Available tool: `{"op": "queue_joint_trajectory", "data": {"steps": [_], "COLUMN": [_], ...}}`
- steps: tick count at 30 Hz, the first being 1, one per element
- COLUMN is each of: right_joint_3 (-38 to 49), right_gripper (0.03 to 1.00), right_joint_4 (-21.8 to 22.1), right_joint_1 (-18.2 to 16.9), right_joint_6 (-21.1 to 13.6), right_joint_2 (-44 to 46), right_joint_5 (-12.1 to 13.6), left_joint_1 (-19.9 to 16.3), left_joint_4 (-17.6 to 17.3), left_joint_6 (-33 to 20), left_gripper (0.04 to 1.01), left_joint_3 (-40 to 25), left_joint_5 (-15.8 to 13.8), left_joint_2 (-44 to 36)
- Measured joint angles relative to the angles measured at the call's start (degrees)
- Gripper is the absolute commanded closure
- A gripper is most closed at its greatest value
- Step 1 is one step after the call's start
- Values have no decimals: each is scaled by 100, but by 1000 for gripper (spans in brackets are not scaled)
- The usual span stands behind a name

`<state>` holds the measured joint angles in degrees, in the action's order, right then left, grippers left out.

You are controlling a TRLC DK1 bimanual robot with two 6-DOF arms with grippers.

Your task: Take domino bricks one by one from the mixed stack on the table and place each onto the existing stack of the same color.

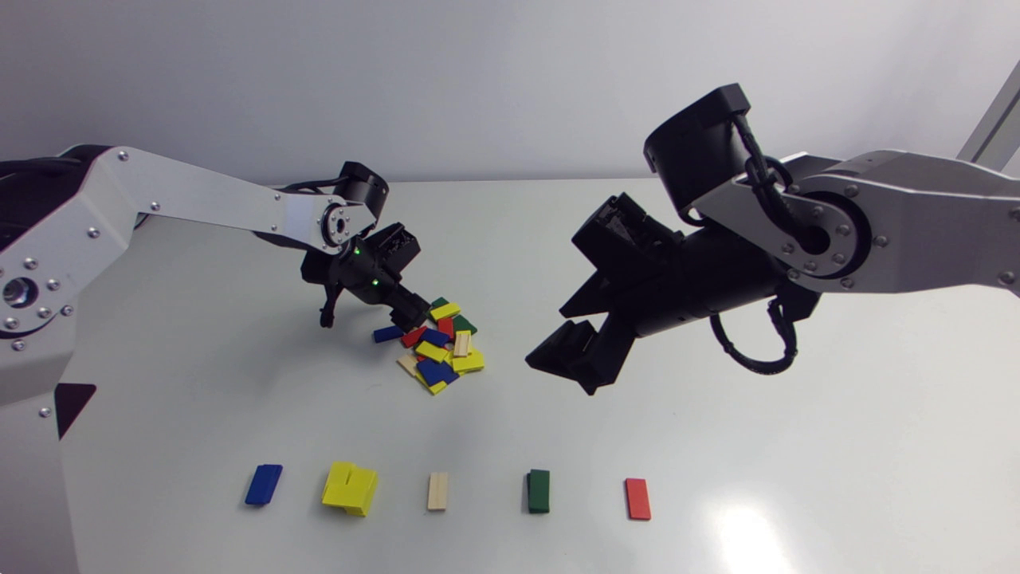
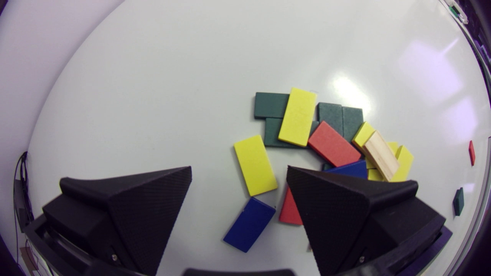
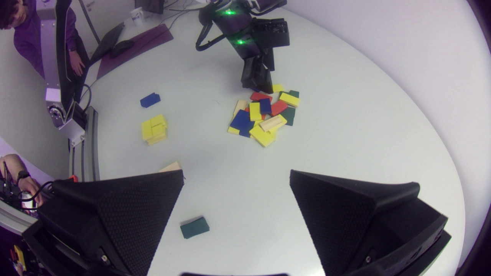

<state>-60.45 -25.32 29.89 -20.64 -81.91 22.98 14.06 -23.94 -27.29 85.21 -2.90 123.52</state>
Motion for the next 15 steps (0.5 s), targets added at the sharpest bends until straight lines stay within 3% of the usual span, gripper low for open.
{"op": "queue_joint_trajectory", "data": {"steps": [7, 9, 15], "right_joint_3": [0, 0, 0], "right_gripper": [66, 66, 66], "right_joint_4": [2, 2, 2], "right_joint_1": [-28, -28, -28], "right_joint_6": [-2, -2, 0], "right_joint_2": [0, 0, 0], "right_joint_5": [66, 68, 68], "left_joint_1": [20, 33, 44], "left_joint_4": [0, 2, 0], "left_joint_6": [42, 70, 170], "left_gripper": [274, 354, 356], "left_joint_3": [105, 129, 138], "left_joint_5": [39, 39, 42], "left_joint_2": [24, 24, 48]}}
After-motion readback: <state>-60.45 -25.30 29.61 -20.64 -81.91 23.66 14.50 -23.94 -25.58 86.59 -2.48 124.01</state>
